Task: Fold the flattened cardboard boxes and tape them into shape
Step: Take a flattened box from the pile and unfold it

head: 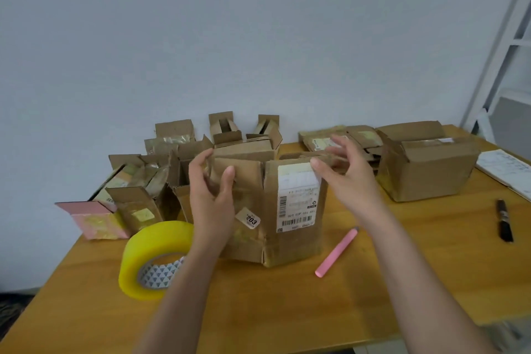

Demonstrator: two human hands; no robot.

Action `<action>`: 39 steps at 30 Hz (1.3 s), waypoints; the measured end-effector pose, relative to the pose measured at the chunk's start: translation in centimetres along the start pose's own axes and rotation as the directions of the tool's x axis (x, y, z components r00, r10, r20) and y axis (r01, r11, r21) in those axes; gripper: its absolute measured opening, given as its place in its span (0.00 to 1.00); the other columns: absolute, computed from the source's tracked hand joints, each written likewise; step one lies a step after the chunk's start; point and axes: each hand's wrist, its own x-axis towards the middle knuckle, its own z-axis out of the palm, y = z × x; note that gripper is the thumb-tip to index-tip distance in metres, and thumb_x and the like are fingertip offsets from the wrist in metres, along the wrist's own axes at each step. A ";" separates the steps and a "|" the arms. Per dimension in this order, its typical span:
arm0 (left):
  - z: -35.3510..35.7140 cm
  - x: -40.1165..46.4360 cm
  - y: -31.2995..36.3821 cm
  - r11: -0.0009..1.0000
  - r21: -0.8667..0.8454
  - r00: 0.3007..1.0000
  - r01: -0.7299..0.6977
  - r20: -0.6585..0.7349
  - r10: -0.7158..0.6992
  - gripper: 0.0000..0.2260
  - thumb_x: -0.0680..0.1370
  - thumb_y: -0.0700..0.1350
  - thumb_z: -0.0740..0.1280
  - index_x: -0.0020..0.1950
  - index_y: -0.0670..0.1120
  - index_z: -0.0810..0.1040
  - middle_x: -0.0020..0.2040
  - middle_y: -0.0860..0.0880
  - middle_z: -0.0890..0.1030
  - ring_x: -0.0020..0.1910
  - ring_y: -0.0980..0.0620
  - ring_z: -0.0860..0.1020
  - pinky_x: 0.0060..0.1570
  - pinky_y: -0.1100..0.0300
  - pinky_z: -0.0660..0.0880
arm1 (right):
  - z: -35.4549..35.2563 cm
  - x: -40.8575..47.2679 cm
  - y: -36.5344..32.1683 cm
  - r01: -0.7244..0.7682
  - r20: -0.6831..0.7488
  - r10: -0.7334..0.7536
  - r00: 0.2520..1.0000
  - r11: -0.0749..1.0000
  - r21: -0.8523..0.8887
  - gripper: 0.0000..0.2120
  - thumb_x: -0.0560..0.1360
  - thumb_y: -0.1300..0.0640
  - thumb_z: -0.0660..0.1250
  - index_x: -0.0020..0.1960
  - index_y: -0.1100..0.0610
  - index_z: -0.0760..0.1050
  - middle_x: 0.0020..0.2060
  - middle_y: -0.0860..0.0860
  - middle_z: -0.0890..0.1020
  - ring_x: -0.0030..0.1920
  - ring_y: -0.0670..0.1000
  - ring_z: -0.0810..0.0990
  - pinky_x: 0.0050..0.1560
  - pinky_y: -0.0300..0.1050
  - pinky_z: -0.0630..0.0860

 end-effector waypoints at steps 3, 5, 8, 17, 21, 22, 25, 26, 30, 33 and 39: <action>-0.5 -1.1 -1.0 0.997 -0.078 0.994 0.030 -0.104 -0.038 0.26 0.80 0.44 0.66 0.75 0.52 0.60 0.48 0.52 0.73 0.42 0.57 0.75 0.43 0.65 0.76 | 1.4 -1.3 2.0 -0.076 0.023 0.074 0.997 0.992 0.099 0.26 0.76 0.49 0.69 0.72 0.44 0.65 0.61 0.40 0.73 0.56 0.37 0.75 0.59 0.48 0.78; -0.4 -1.8 -0.9 0.990 -0.142 0.989 0.014 -0.144 -0.035 0.24 0.79 0.42 0.66 0.72 0.50 0.60 0.51 0.50 0.73 0.43 0.55 0.76 0.43 0.67 0.76 | 2.3 -2.3 2.5 -0.062 0.049 0.056 0.997 0.990 0.129 0.24 0.76 0.48 0.68 0.70 0.41 0.66 0.59 0.37 0.74 0.57 0.36 0.75 0.60 0.47 0.77; -0.1 -2.8 -0.4 0.978 -0.209 0.992 -0.018 -0.128 -0.010 0.17 0.80 0.41 0.65 0.66 0.48 0.65 0.54 0.56 0.75 0.49 0.60 0.79 0.45 0.68 0.76 | 3.2 -3.1 2.5 -0.025 0.087 0.007 0.996 0.977 0.211 0.27 0.72 0.42 0.68 0.70 0.41 0.66 0.63 0.39 0.75 0.63 0.40 0.74 0.60 0.43 0.77; -1.1 -3.2 -1.1 0.991 -0.095 0.974 -0.097 0.197 0.114 0.45 0.66 0.71 0.70 0.75 0.48 0.62 0.70 0.52 0.66 0.70 0.57 0.67 0.61 0.60 0.75 | 3.0 -3.7 2.2 0.031 0.149 -0.082 0.985 0.948 0.318 0.29 0.68 0.50 0.76 0.65 0.46 0.70 0.56 0.39 0.80 0.61 0.42 0.77 0.55 0.43 0.80; -1.2 -3.0 -1.4 0.980 0.054 0.944 -0.189 0.285 0.166 0.47 0.64 0.72 0.70 0.76 0.50 0.63 0.75 0.55 0.59 0.76 0.58 0.58 0.69 0.70 0.63 | 2.9 -4.1 1.9 0.062 0.157 -0.108 0.982 0.959 0.276 0.23 0.68 0.50 0.75 0.59 0.42 0.70 0.53 0.35 0.79 0.59 0.37 0.77 0.55 0.41 0.80; -1.2 -3.1 -1.4 0.977 0.075 0.942 -0.202 0.289 0.172 0.44 0.65 0.70 0.71 0.76 0.51 0.64 0.76 0.56 0.58 0.76 0.59 0.57 0.69 0.69 0.63 | 3.0 -4.2 2.0 0.068 0.183 -0.115 0.976 0.966 0.249 0.21 0.68 0.48 0.74 0.58 0.43 0.71 0.52 0.35 0.79 0.59 0.37 0.76 0.56 0.43 0.80; -1.1 -3.4 -1.8 0.981 0.039 0.946 -0.190 0.273 0.173 0.34 0.68 0.64 0.72 0.71 0.57 0.68 0.76 0.63 0.58 0.76 0.62 0.56 0.69 0.62 0.65 | 2.8 -4.4 2.4 0.087 0.228 -0.147 0.963 0.964 0.252 0.19 0.70 0.44 0.72 0.59 0.47 0.74 0.54 0.38 0.80 0.60 0.40 0.76 0.58 0.48 0.79; -1.1 -3.4 -1.9 0.982 0.034 0.947 -0.186 0.274 0.170 0.29 0.69 0.65 0.71 0.68 0.58 0.71 0.77 0.62 0.58 0.76 0.61 0.57 0.70 0.56 0.66 | 2.7 -4.3 2.6 0.101 0.234 -0.164 0.958 0.960 0.262 0.17 0.72 0.43 0.71 0.58 0.48 0.76 0.54 0.40 0.80 0.61 0.42 0.76 0.58 0.46 0.79; -1.1 -3.8 -1.7 0.988 0.018 0.953 -0.153 0.269 0.143 0.21 0.72 0.68 0.65 0.60 0.60 0.76 0.77 0.60 0.59 0.76 0.54 0.60 0.66 0.46 0.74 | 2.5 -4.2 2.7 0.137 0.204 -0.188 0.961 0.961 0.238 0.14 0.78 0.42 0.63 0.50 0.51 0.81 0.52 0.43 0.80 0.58 0.42 0.76 0.54 0.33 0.74; -0.9 -4.1 -1.2 0.995 -0.037 0.966 -0.094 0.236 0.100 0.19 0.74 0.61 0.66 0.62 0.57 0.75 0.74 0.63 0.63 0.74 0.57 0.63 0.64 0.48 0.75 | 2.8 -3.8 2.3 0.122 0.145 -0.149 0.978 0.976 0.178 0.11 0.80 0.48 0.62 0.48 0.52 0.79 0.47 0.44 0.81 0.52 0.40 0.78 0.47 0.30 0.73; -0.5 -3.6 -0.7 0.992 -0.121 0.968 0.034 0.253 -0.002 0.31 0.75 0.48 0.65 0.73 0.63 0.56 0.72 0.65 0.64 0.69 0.69 0.64 0.63 0.69 0.72 | 3.7 -2.7 2.0 0.078 0.143 -0.090 0.986 0.993 0.087 0.26 0.80 0.56 0.62 0.73 0.39 0.59 0.63 0.36 0.70 0.51 0.35 0.72 0.46 0.30 0.72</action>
